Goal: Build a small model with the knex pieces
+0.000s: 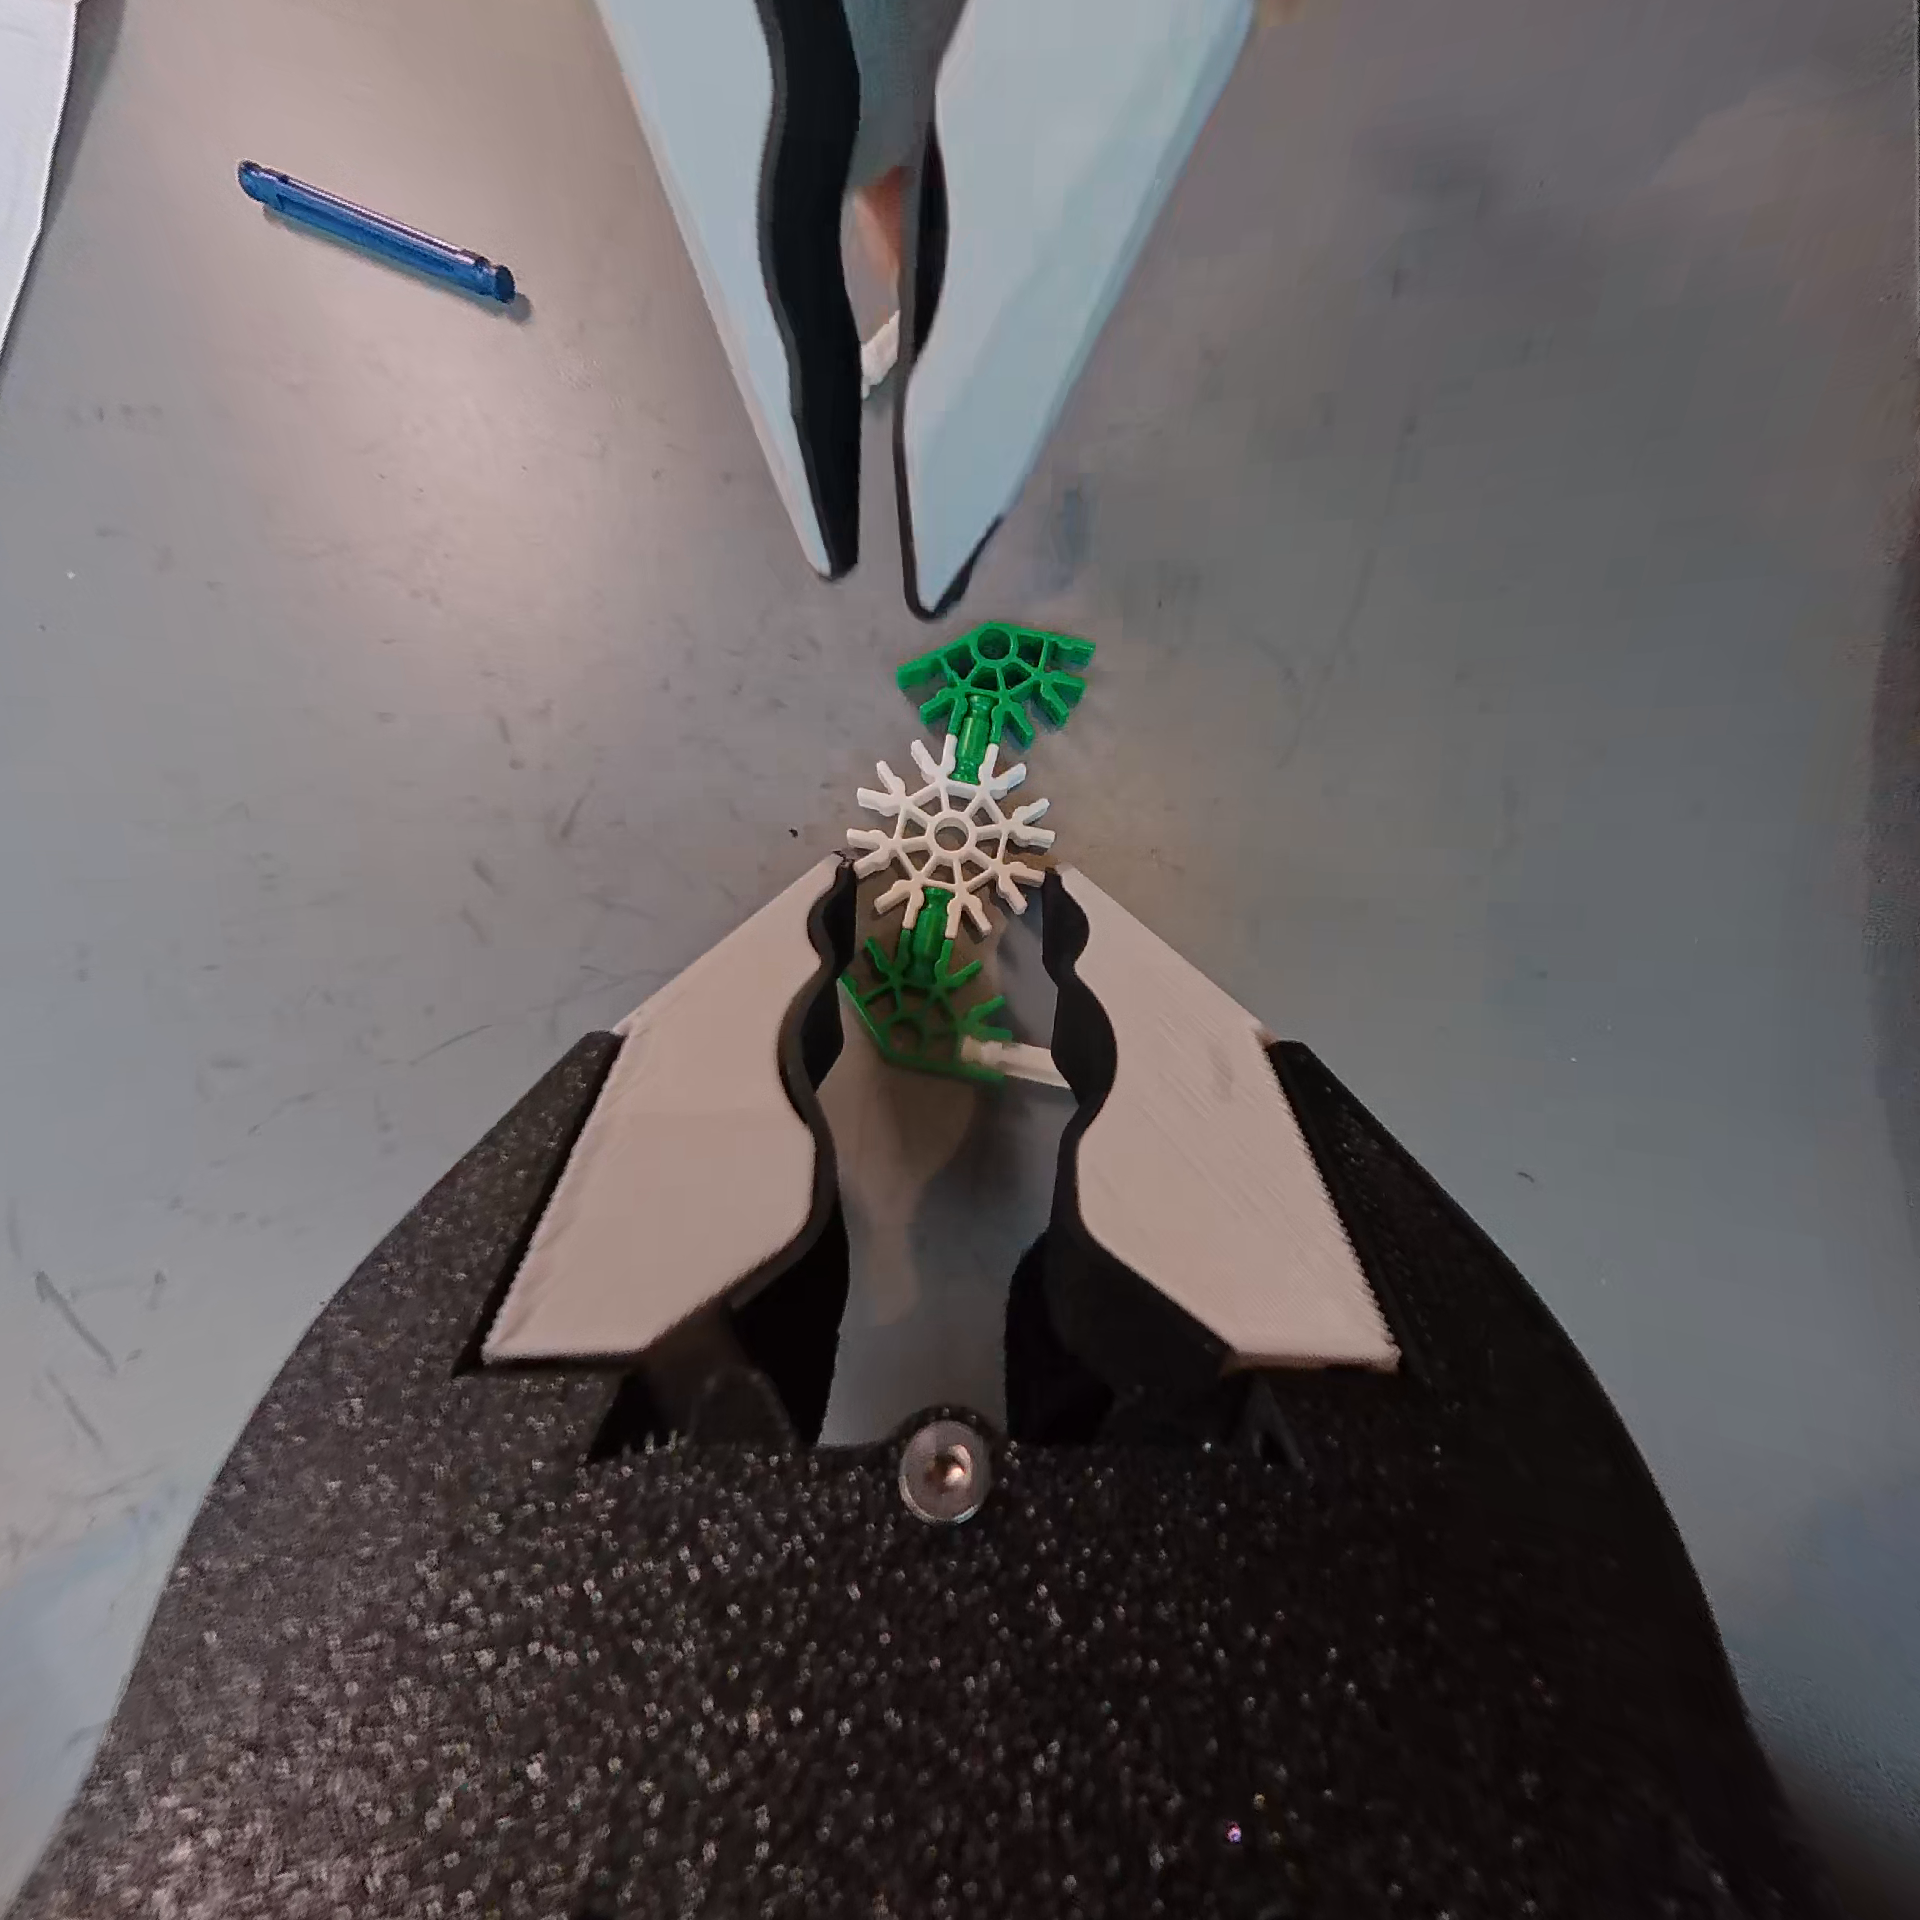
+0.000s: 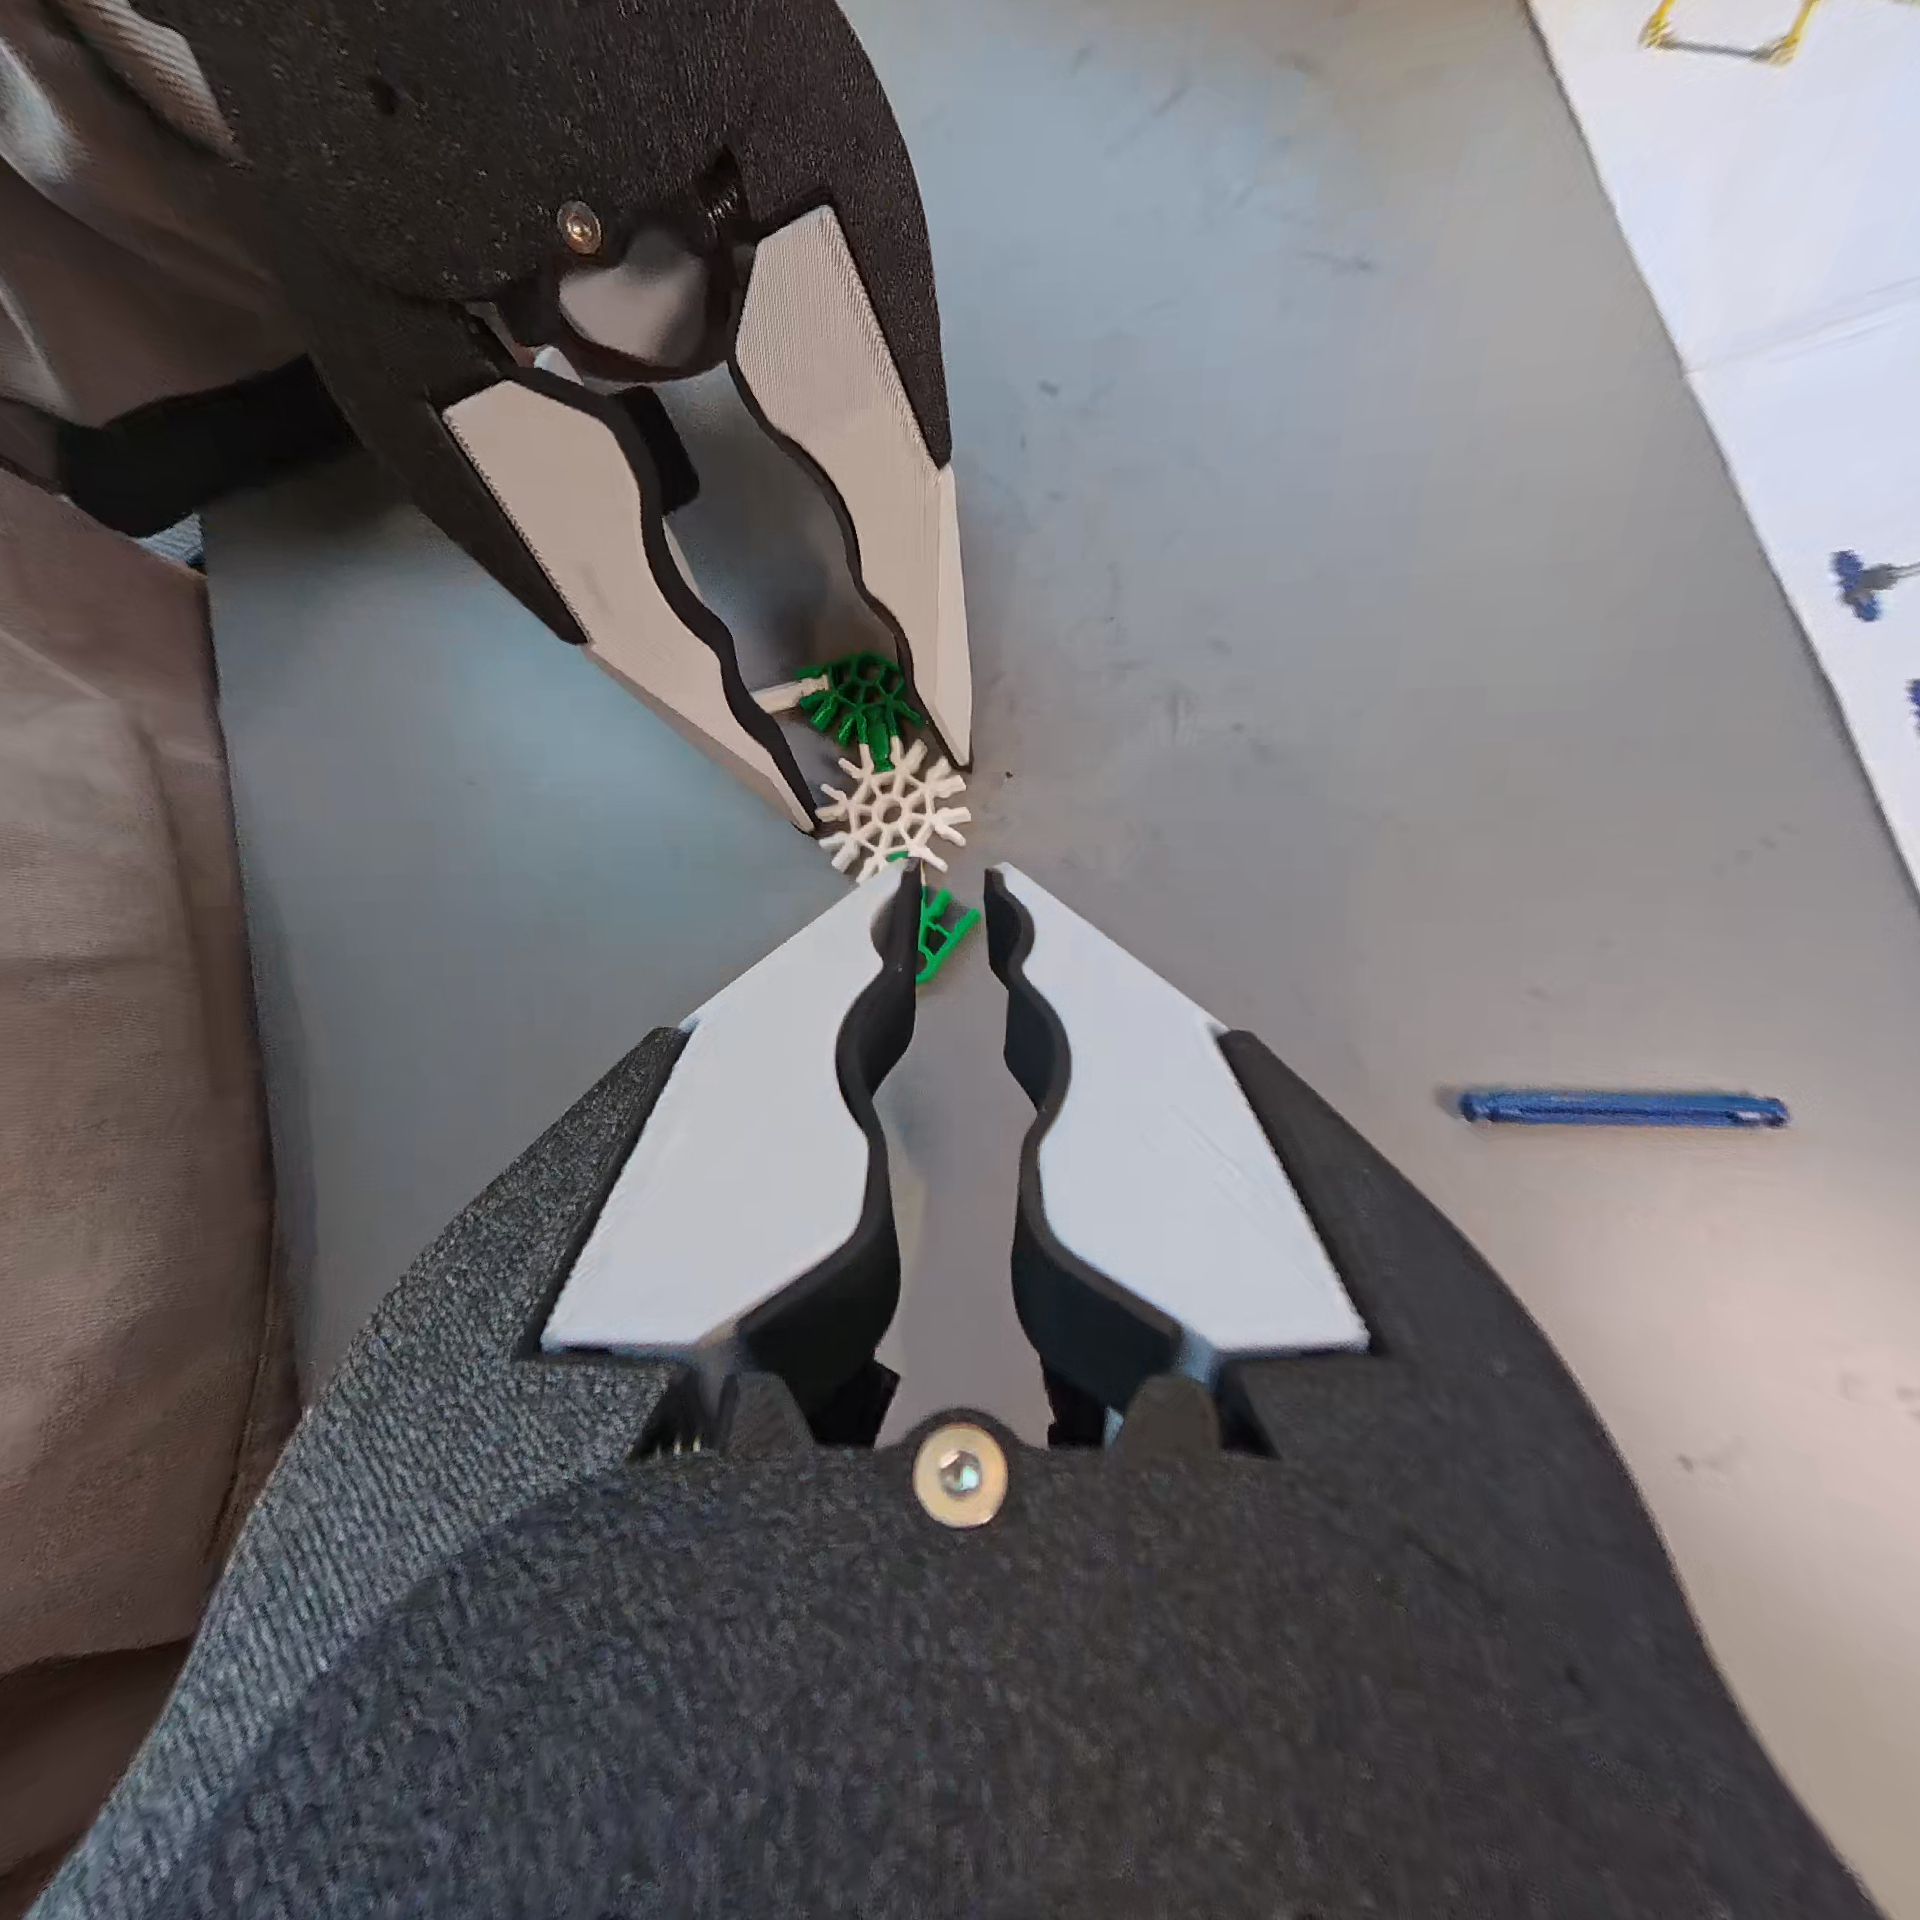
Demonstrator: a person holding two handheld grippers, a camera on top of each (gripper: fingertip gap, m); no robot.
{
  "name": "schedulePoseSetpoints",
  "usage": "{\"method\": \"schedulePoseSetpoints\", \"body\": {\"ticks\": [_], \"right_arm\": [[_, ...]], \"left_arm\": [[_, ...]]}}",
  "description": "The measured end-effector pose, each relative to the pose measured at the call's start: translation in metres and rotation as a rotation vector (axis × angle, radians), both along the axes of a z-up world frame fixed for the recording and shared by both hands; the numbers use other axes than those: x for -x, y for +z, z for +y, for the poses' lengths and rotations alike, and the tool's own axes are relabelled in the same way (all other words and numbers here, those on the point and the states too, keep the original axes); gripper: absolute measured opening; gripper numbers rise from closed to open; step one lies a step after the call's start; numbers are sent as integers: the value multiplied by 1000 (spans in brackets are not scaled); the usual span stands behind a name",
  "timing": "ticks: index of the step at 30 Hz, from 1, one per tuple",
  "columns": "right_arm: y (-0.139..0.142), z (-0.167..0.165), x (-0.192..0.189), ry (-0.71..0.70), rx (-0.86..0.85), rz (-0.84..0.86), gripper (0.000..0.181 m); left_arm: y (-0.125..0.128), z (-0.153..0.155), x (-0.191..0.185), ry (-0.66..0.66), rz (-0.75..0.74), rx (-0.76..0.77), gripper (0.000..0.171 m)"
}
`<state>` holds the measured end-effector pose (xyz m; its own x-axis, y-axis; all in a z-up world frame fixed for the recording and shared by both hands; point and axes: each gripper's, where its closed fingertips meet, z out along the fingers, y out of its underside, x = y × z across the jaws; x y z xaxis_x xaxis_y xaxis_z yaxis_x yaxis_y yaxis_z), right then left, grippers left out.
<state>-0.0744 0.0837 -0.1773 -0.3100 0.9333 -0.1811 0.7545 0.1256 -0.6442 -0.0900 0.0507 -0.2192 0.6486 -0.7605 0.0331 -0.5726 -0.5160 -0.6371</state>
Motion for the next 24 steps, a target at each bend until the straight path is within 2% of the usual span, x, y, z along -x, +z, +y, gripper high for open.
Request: {"method": "schedulePoseSetpoints", "body": {"ticks": [2, 5, 11, 15, 17, 19, 24], "right_arm": [[-1, 6, -13, 10, -43, 31, 12], [-19, -1, -27, 29, -70, 17, 13], [-26, -7, -25, 57, -113, 44, 13], [-23, 18, -35, 25, -181, 29, 24], [-23, 34, -45, -9, -218, 10, 25], [-25, 42, -54, -37, -202, -9, 24], [-39, 50, -62, -79, -209, -40, 12]], "left_arm": [[0, 0, 0, 0, -4, 0, 35], [0, 0, 0, -2, 2, -2, 35], [8, 0, -1, -5, -59, 4, 43], [3, 0, 7, 1, -50, 15, 44], [2, 1, 8, 2, -55, 13, 38], [2, 5, 10, 25, -58, 10, 29], [2, 9, 7, 55, -57, 1, 29]]}}
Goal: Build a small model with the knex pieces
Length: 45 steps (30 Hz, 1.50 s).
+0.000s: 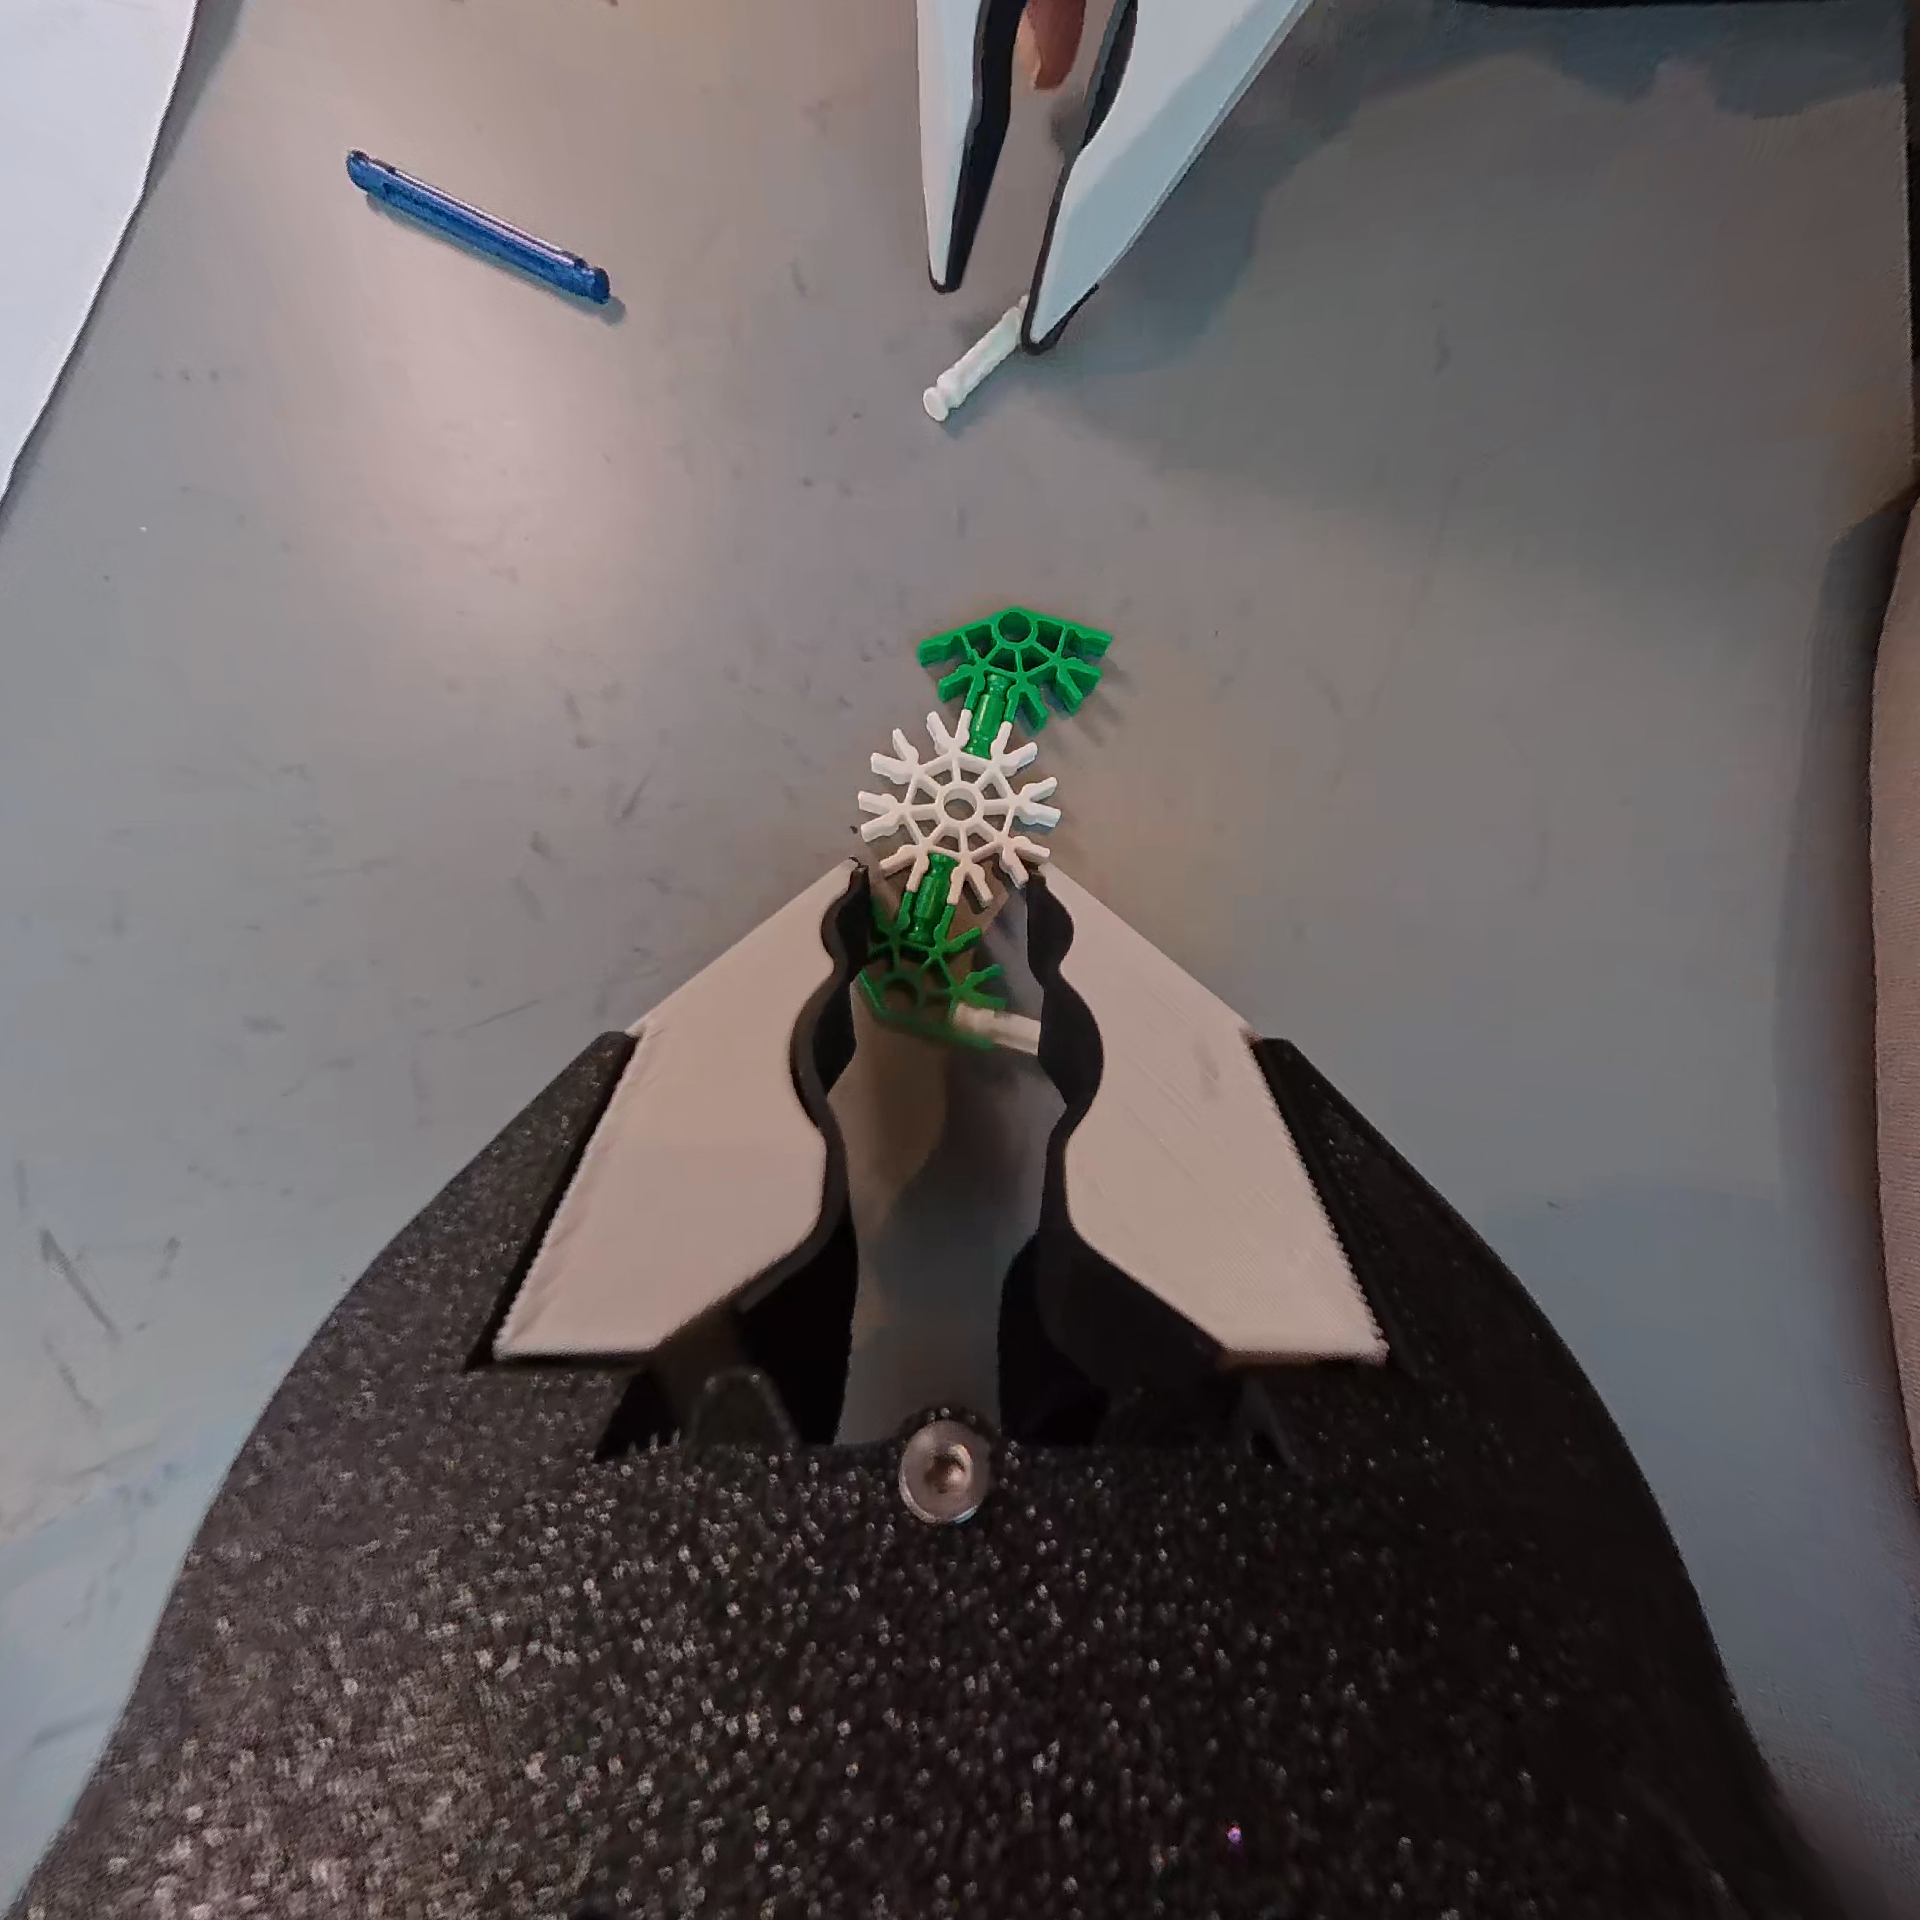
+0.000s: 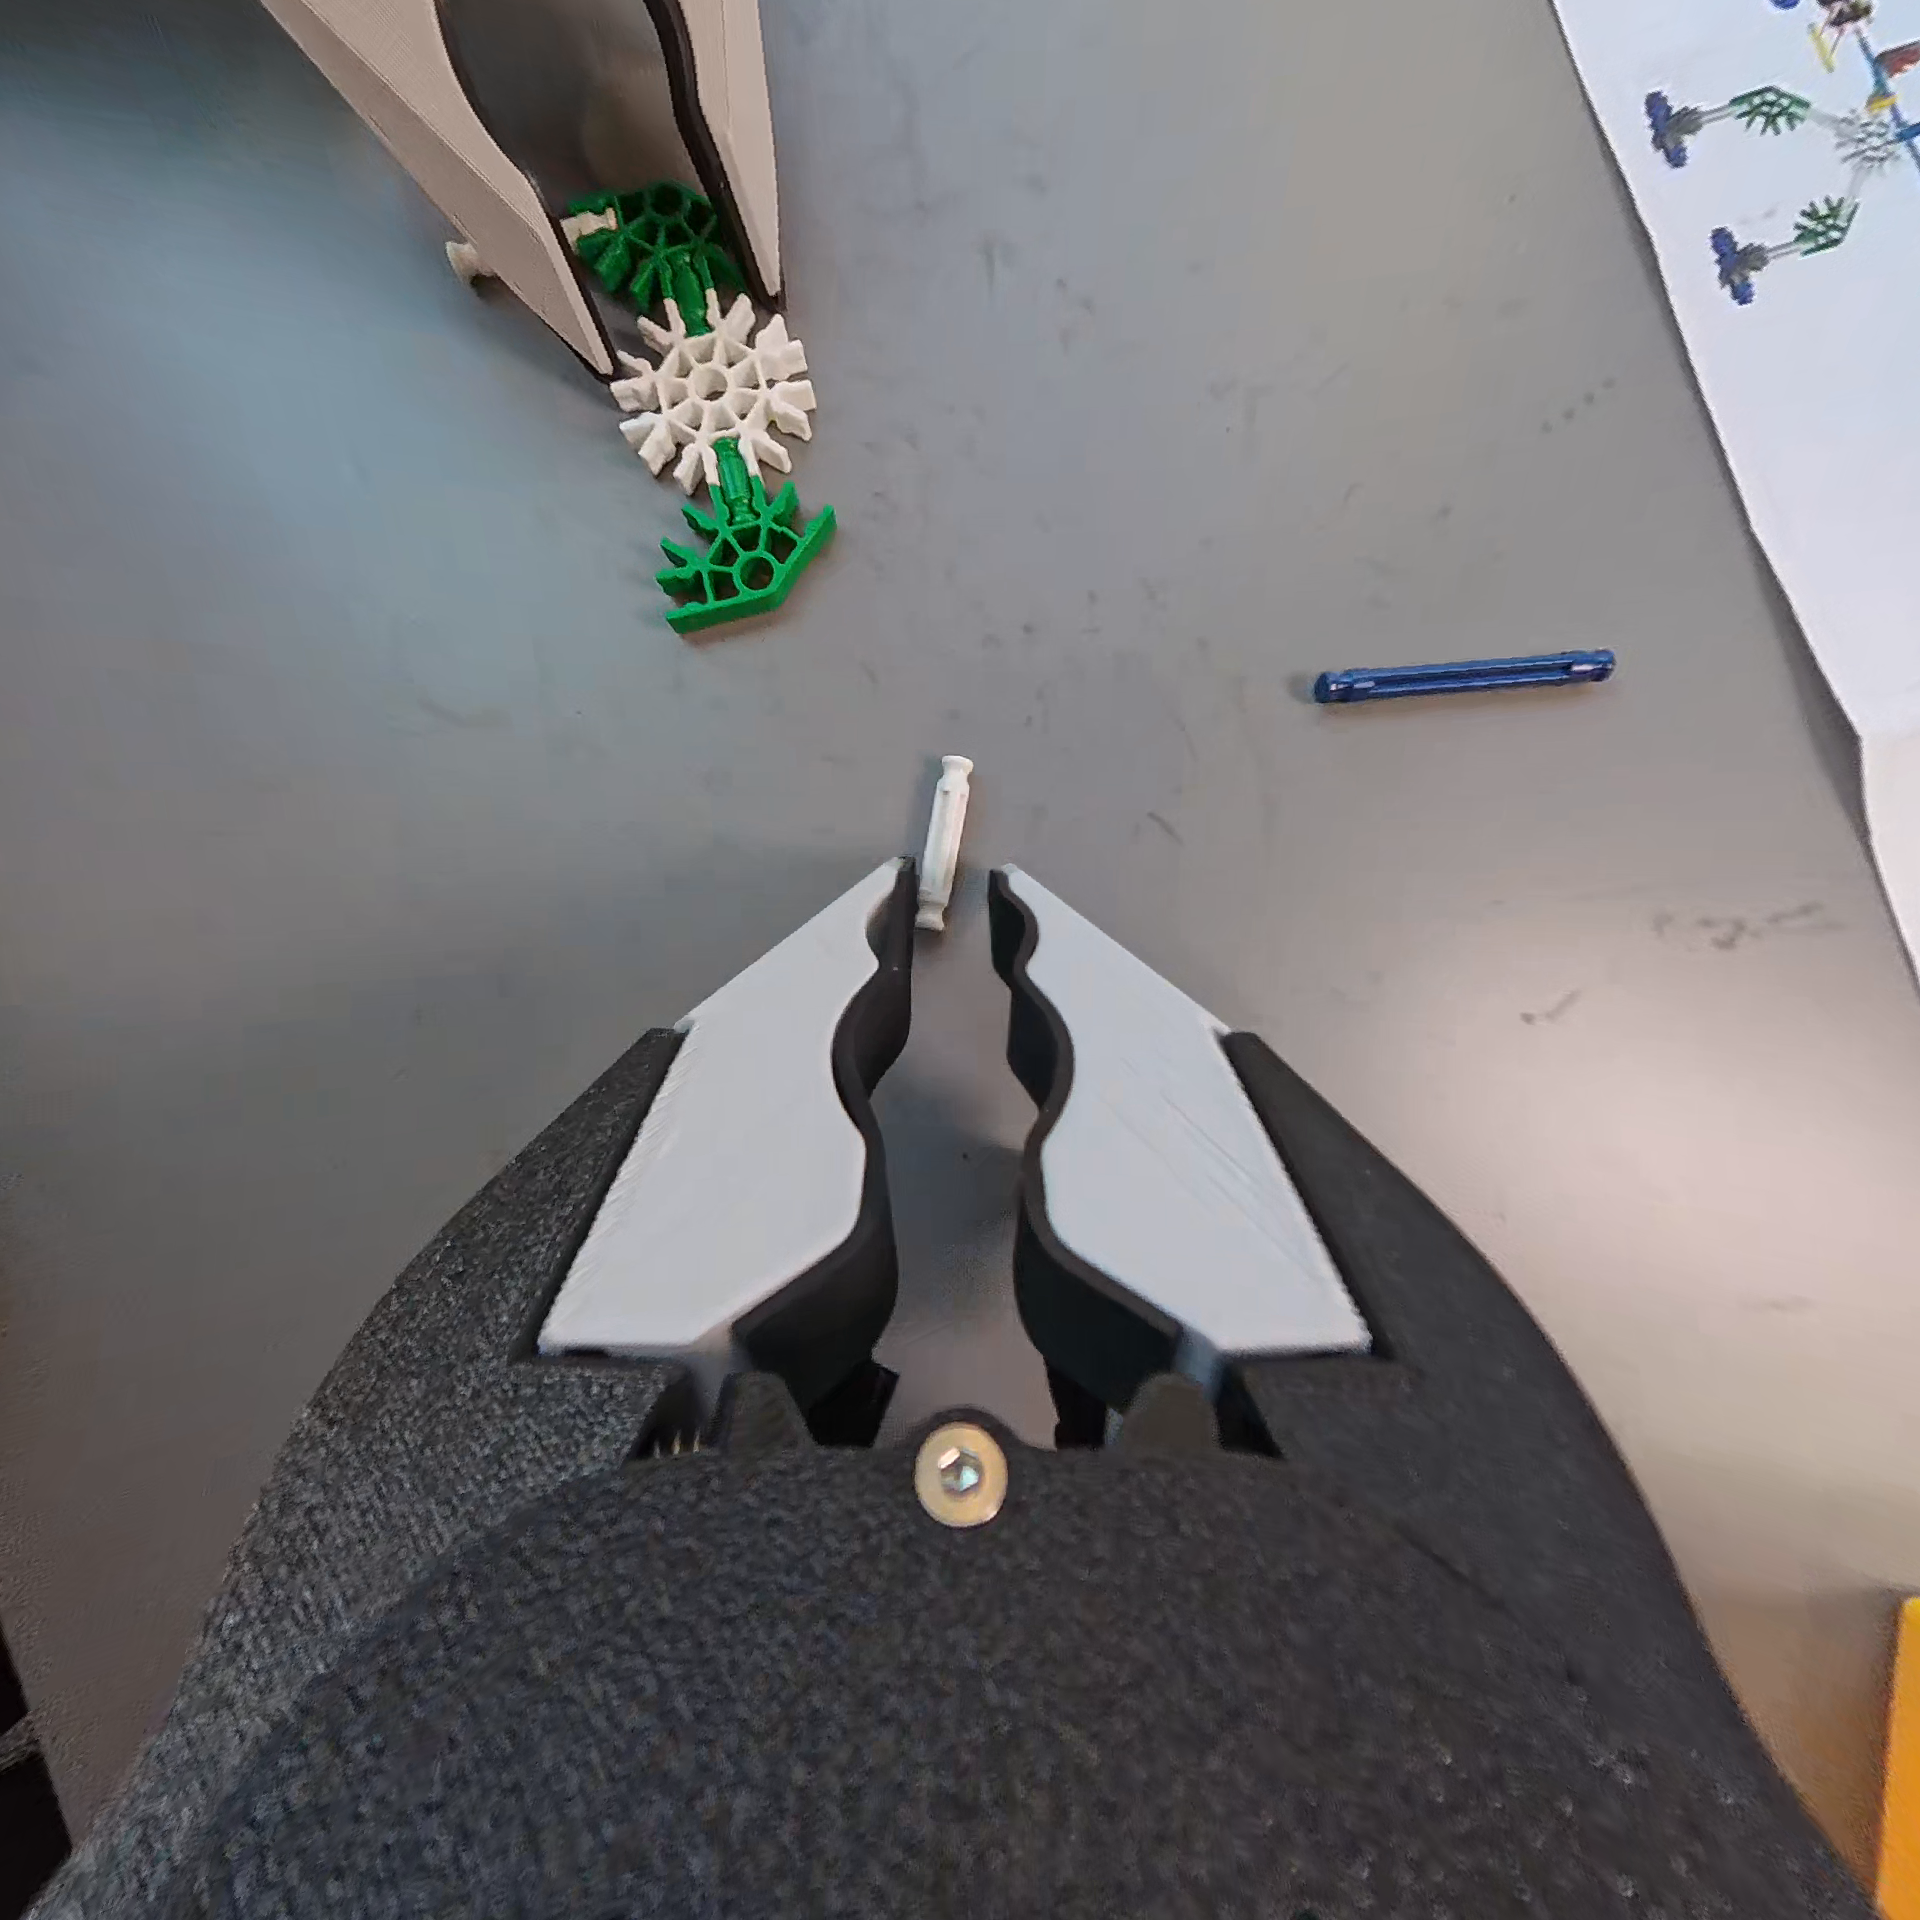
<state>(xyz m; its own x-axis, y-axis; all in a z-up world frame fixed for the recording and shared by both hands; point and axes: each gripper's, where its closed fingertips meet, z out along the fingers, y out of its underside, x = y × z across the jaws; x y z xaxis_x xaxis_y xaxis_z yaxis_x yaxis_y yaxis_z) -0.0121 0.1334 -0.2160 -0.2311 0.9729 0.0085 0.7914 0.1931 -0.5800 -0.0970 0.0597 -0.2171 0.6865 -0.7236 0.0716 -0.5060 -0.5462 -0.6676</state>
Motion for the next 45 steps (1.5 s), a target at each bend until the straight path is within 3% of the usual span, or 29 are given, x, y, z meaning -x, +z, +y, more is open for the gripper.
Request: {"method": "schedulePoseSetpoints", "body": {"ticks": [2, 8, 12, 18, 27, 32, 35, 42, 45], "right_arm": [[-2, -3, 2, 12, 2, 2, 5], [8, -6, 18, 18, 36, 55, 4], [16, -5, 38, 26, 6, 113, 4], [31, -2, 74, 28, 48, 222, 5], [64, -8, 97, -50, 372, 472, 5], [80, -16, 95, -32, 452, 556, 5], [82, -28, 97, 7, 447, 563, 5], [80, -45, 96, 46, 455, 542, 5], [78, -45, 94, 39, 443, 527, 5]], "left_arm": [[0, 2, -2, 19, 3, -4, 29], [2, 1, -4, 32, -35, 23, 29], [12, -3, -3, 16, -135, 50, 31], [13, 0, 16, 30, -121, 20, 31], [59, 33, 46, 225, -459, -128, 30], [92, 42, 29, 241, -806, -139, 26], [103, 43, 19, 235, -941, -111, 23], [96, 41, 12, 215, -942, -61, 4], [94, 39, 10, 201, -930, -43, 4]]}}
